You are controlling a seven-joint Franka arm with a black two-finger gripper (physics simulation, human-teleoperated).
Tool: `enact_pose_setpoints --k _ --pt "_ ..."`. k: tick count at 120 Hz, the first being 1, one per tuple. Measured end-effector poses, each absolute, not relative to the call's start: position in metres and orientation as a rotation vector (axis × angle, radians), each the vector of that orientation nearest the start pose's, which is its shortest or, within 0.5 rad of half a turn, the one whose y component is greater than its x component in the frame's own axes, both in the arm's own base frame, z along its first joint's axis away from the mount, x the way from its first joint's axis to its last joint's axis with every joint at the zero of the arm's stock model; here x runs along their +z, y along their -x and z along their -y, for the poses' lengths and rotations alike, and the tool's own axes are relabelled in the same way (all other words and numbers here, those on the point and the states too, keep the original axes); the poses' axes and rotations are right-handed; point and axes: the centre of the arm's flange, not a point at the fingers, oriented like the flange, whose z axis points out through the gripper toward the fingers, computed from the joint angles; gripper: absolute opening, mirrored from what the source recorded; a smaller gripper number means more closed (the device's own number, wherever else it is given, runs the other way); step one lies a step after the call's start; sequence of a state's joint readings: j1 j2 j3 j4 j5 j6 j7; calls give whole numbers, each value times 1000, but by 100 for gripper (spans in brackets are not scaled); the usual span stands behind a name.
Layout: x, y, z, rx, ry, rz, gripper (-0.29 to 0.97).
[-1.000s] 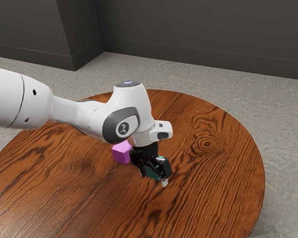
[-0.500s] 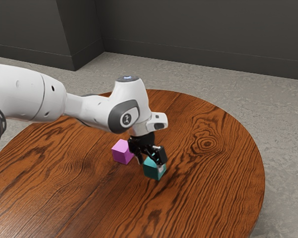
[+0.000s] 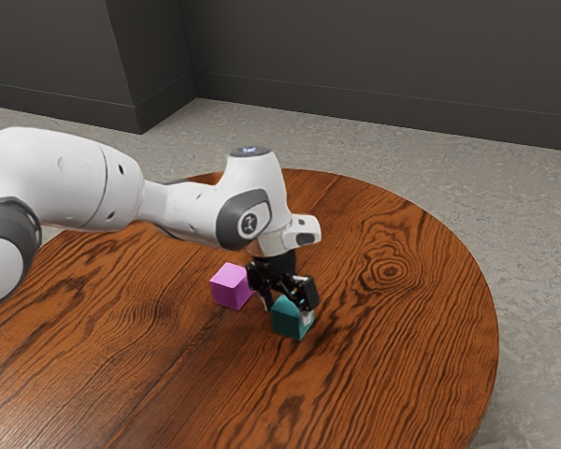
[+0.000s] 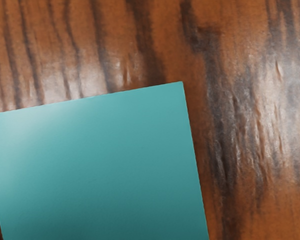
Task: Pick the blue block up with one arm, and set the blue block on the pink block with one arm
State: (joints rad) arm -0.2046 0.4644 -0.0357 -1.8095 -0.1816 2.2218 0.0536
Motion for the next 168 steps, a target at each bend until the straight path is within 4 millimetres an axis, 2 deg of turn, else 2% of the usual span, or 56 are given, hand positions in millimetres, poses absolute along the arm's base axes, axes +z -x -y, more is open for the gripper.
enact_pose_setpoints --k 21,40,64,101,118,138,147,156,161,168 --pt "271 -624 157 146 3275 -289 68" --pt "271 -638 160 132 3276 -297 68" --pt "254 -638 155 181 3258 -298 68" --pt "256 -647 158 155 3237 -331 68" --pt "251 -649 159 160 3232 -339 68" --pt "251 -651 161 151 3200 -376 47" --pt "264 -651 162 117 3181 -402 40" --pt "303 -646 159 38 3160 -422 36" --pt "323 -641 147 5 3150 -404 35" --pt "340 -635 122 -17 3142 -355 33"
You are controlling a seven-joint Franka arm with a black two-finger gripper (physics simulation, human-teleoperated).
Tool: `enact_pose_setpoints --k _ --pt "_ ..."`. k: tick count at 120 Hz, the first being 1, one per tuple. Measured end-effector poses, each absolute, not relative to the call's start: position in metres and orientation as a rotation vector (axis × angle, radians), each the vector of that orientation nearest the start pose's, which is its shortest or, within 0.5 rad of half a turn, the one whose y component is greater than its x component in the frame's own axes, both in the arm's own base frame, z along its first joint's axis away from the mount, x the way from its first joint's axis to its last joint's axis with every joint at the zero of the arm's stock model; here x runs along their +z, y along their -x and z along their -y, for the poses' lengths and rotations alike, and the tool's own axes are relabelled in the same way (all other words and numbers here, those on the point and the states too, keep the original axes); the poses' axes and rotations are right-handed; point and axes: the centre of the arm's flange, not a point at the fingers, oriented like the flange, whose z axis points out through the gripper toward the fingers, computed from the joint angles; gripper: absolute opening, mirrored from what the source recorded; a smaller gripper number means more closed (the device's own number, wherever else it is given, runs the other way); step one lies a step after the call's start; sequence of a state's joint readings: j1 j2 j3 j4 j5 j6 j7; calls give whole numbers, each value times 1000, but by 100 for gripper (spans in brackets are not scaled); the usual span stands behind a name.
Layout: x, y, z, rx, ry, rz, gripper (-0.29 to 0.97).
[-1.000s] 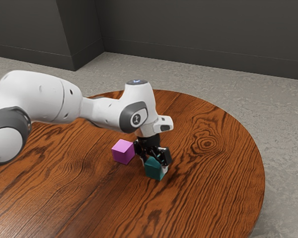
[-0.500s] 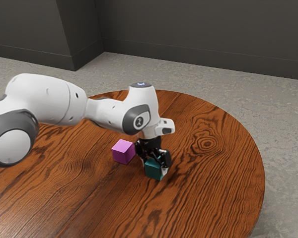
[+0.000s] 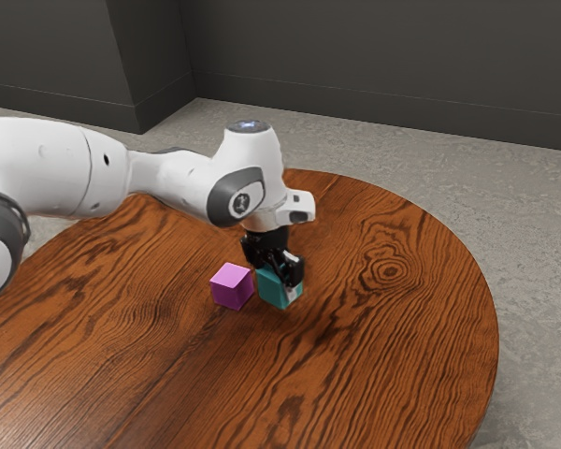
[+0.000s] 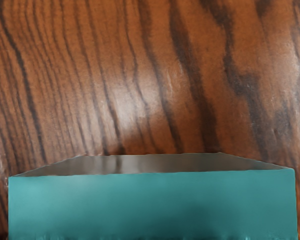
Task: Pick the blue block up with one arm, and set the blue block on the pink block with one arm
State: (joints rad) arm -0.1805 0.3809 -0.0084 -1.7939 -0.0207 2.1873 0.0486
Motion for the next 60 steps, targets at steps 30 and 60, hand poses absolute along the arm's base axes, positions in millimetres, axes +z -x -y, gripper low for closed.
enact_pose_setpoints --k 30,60 --pt "355 -630 36 -30 3117 -166 32" --pt "343 -644 5 -21 3113 -93 32"
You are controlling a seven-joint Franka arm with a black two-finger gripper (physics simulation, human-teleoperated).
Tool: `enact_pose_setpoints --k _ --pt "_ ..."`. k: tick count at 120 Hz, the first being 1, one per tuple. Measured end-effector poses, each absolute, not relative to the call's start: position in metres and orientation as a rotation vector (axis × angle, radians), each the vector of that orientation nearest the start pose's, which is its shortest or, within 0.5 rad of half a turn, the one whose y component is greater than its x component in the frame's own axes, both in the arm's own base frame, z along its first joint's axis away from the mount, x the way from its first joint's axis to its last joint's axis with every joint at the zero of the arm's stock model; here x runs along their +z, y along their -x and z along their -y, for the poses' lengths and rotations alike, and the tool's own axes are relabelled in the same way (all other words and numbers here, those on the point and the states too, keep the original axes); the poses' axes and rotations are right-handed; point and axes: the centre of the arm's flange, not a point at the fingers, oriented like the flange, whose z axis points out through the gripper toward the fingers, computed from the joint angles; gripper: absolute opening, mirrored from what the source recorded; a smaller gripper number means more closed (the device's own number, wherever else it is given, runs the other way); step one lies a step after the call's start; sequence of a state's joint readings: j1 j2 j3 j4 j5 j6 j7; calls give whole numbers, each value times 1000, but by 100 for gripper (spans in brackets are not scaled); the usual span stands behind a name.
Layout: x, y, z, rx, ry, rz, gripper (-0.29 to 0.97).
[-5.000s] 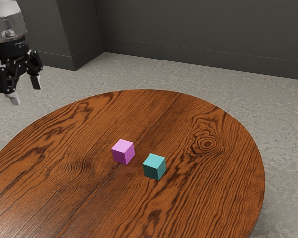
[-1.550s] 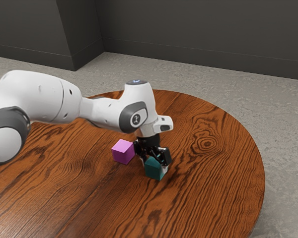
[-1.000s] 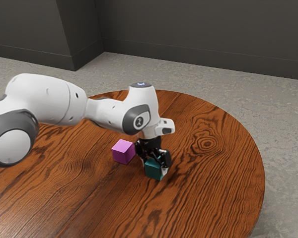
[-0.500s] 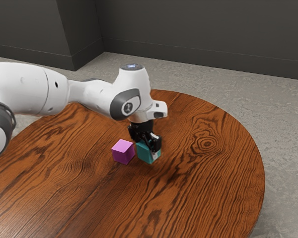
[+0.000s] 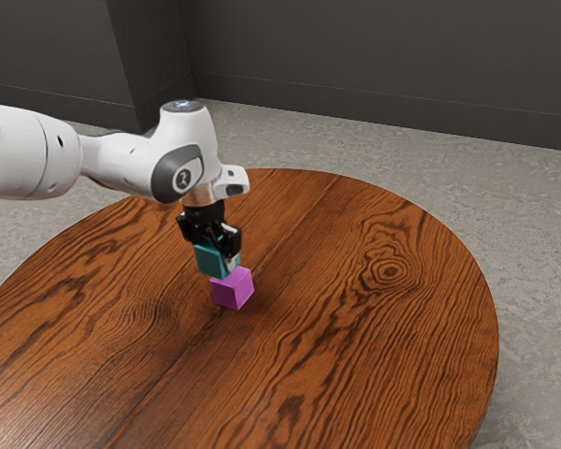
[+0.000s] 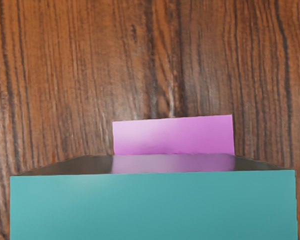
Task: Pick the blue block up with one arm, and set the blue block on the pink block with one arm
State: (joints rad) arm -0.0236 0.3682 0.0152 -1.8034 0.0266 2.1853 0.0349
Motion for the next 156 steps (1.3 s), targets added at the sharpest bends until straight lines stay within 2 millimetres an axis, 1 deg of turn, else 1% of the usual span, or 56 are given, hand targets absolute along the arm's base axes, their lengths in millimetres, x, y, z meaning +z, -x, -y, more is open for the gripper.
enact_pose_setpoints --k 4,17,42,49,66,68,72,74,75,81,82,84,87,92,95,98,101,106,108,111,115,122,137,156 --pt "338 -645 5 -10 3114 -91 32" --pt "338 -656 4 -25 3115 -89 33" --pt "331 -658 7 -5 3120 -95 33" --pt "332 -658 9 -4 3124 -99 42" --pt "336 -658 13 -10 3131 -114 53" --pt "341 -657 14 -21 3130 -118 54" --pt "358 -655 17 -52 3127 -129 56" --pt "370 -654 17 -72 3123 -134 57" --pt "379 -653 18 -89 3120 -137 57" --pt "441 -641 18 -198 3094 -150 59" --pt "453 -638 18 -219 3090 -149 60" --pt "482 -629 20 -275 3083 -141 60" --pt "526 -614 24 -356 3076 -117 61" --pt "588 -585 32 -463 3079 -41 62" --pt "617 -566 36 -491 3087 25 63" --pt "639 -549 37 -494 3098 105 63" --pt "659 -532 26 -483 3106 214 64" --pt "680 -511 -18 -445 3099 468 65" --pt "687 -504 -32 -433 3090 561 65" --pt "694 -494 -48 -402 3073 678 65" --pt "697 -485 -63 -351 3046 812 66" --pt "691 -476 -75 -245 2993 993 66" --pt "663 -468 -80 -46 2865 1261 67" --pt "648 -463 -75 58 2722 1487 68"
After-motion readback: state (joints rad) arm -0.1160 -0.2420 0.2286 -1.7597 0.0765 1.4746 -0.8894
